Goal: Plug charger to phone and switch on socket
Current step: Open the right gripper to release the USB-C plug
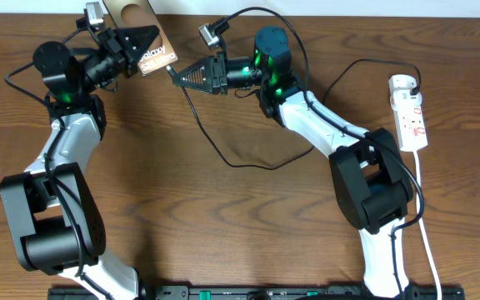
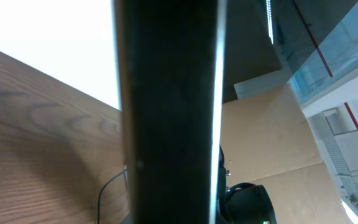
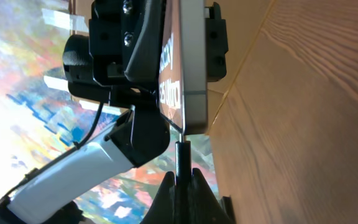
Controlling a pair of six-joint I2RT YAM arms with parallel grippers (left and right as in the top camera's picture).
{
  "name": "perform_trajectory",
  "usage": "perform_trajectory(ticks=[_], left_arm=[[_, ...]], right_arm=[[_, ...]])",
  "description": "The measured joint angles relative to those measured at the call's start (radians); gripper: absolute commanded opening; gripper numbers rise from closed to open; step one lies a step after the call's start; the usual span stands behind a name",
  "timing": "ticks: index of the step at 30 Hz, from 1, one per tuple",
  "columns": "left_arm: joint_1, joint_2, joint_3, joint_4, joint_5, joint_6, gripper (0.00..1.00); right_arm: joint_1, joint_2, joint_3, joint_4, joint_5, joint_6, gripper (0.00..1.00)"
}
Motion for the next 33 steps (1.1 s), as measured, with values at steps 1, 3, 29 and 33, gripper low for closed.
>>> perform_trajectory(ticks=[1, 3, 29, 33], left_arm=[[0.000, 0.000, 0.000, 0.000, -0.004, 0.000, 0.07], [0.000, 0.000, 0.000, 0.000, -0.014, 0.000, 0.07], [0.032, 0.000, 0.000, 0.000, -0.049, -0.003, 0.07], [0.010, 0.000, 0.000, 0.000, -0.049, -0.003, 0.07]], right_arm=[[0.000, 0.002, 0.000, 0.021, -0.002, 0.014, 0.01], [0.000, 0.010, 0.001, 0.101, -0.010, 0.062, 0.01], [-0.001, 0.251, 0.014, 0.873, 0.026, 0.723, 0.01], [-0.001, 0.251, 0.015, 0.874, 0.033, 0.723, 0.01]])
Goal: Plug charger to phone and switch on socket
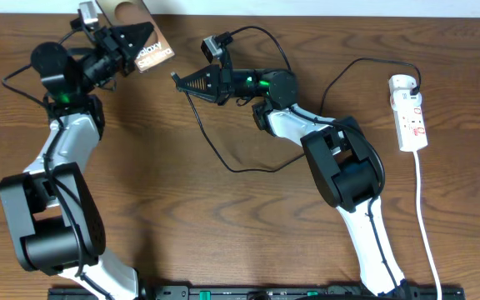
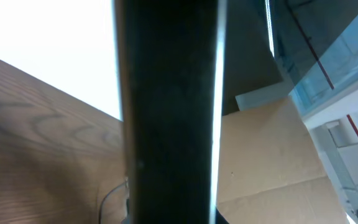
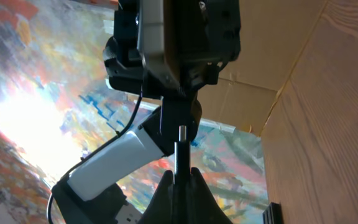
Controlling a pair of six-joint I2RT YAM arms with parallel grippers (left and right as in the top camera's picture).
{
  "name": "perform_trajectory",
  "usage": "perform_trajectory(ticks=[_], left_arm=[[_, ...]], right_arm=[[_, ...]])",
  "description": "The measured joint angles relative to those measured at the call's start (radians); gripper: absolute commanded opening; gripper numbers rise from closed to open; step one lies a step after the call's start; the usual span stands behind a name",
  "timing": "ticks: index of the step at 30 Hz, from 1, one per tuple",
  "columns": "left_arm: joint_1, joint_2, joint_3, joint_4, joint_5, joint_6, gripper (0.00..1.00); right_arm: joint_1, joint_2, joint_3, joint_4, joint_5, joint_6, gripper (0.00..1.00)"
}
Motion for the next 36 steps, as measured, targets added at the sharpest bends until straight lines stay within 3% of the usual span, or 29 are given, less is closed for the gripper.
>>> perform_trajectory(ticks=[36], left_arm=[[-0.047, 0.000, 0.000, 0.000, 0.003, 0.000, 0.07]], right_arm=[[0.002, 0.000, 0.048, 0.000, 0.000, 0.003, 0.01]])
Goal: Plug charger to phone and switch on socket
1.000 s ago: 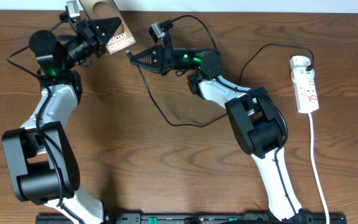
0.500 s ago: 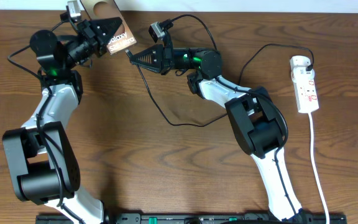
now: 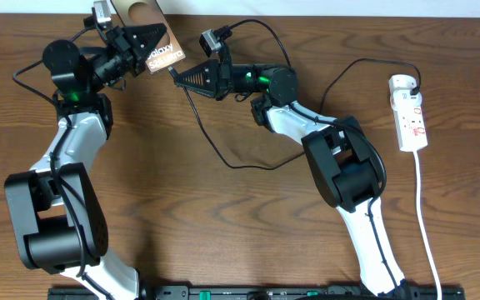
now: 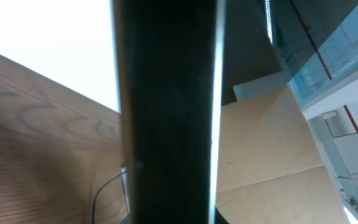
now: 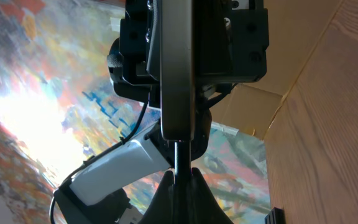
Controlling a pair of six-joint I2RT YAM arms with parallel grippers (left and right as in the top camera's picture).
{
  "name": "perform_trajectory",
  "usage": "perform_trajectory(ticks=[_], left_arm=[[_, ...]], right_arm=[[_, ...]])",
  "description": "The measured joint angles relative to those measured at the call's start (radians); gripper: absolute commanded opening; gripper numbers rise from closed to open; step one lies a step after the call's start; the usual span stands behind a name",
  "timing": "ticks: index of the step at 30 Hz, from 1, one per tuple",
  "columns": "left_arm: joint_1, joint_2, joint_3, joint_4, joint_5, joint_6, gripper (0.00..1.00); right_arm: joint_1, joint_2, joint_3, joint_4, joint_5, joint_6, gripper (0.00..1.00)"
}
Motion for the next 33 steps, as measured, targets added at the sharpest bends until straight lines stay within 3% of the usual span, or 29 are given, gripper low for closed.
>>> perform_trajectory(ticks=[33], left_arm=[[-0.005, 0.000, 0.000, 0.002, 0.006, 0.024, 0.07]], right_arm=[[0.001, 0.000, 0.019, -0.059, -0.002, -0.101, 0.01]])
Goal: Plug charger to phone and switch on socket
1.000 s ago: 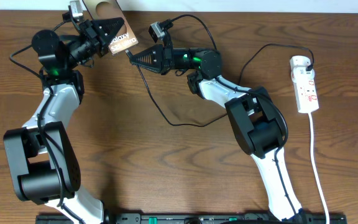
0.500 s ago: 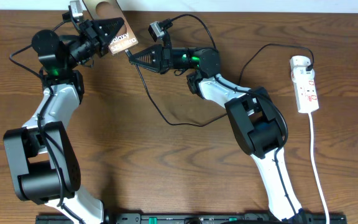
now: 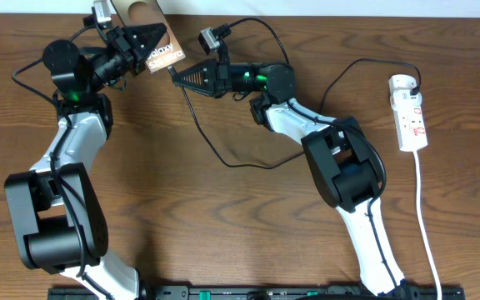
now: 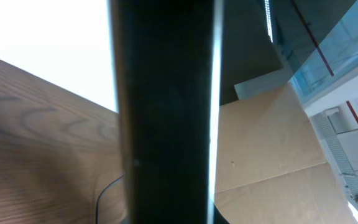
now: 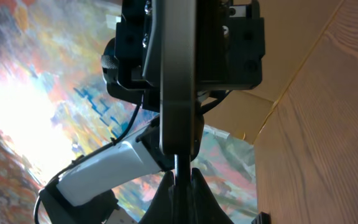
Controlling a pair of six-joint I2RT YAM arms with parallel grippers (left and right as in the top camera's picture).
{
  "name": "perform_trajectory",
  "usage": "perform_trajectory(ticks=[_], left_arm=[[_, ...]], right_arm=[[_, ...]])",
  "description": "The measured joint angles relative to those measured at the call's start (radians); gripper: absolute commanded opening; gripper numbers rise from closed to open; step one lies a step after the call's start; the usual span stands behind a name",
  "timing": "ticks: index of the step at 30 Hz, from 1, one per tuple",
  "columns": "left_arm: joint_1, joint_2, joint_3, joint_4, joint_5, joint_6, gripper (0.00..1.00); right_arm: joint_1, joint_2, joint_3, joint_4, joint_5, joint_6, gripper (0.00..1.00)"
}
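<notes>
My left gripper (image 3: 144, 46) is shut on the phone (image 3: 157, 52), held raised at the table's far left; the phone's dark body (image 4: 166, 112) fills the left wrist view. My right gripper (image 3: 180, 75) is shut on the charger plug (image 5: 178, 168). The plug's tip meets the phone's lower edge (image 5: 178, 81), seen edge-on in the right wrist view. The black cable (image 3: 223, 154) loops across the table to the white socket strip (image 3: 410, 117) at the right.
A cardboard tube (image 3: 132, 12) lies at the far edge behind the left gripper. The socket strip's white cord (image 3: 427, 233) runs down the right side toward the front edge. Bare wooden table (image 3: 223, 233) fills the middle.
The right gripper has edged slightly closer to the phone, so the plug's tip sits a little deeper against its edge. The left gripper holds the phone as before.
First the plug touched the phone's edge off to one side. Then the phone and plug stood apart with a gap between them. After that the phone was lined up edge-on over the plug, and now the tip is pressed into its lower edge.
</notes>
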Motion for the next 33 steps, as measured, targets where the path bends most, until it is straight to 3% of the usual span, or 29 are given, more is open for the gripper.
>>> perform_trajectory(ticks=[11, 13, 14, 15, 16, 28, 33], left_arm=[[0.000, 0.000, 0.000, 0.005, 0.003, -0.001, 0.07], [0.000, 0.000, 0.000, 0.006, 0.004, -0.001, 0.07], [0.000, 0.000, 0.000, 0.005, 0.005, -0.001, 0.07], [0.000, 0.000, 0.000, 0.001, 0.017, 0.001, 0.07], [-0.006, 0.000, 0.000, -0.001, 0.032, 0.003, 0.07], [0.016, 0.000, 0.000, -0.002, 0.057, 0.004, 0.07], [0.064, 0.000, -0.001, -0.074, 0.057, 0.015, 0.07]], right_arm=[[0.000, 0.000, 0.045, -0.037, -0.046, 0.000, 0.01], [0.000, 0.000, 0.046, -0.037, -0.048, 0.000, 0.19], [0.000, 0.000, 0.046, -0.037, -0.046, -0.003, 0.42], [0.000, 0.000, 0.057, -0.040, -0.017, 0.001, 0.78], [0.000, 0.000, 0.063, -0.037, -0.002, -0.001, 0.99], [-0.002, 0.000, 0.081, -0.049, 0.025, -0.012, 0.99], [-0.013, 0.000, 0.087, -0.294, -0.010, -0.119, 0.99]])
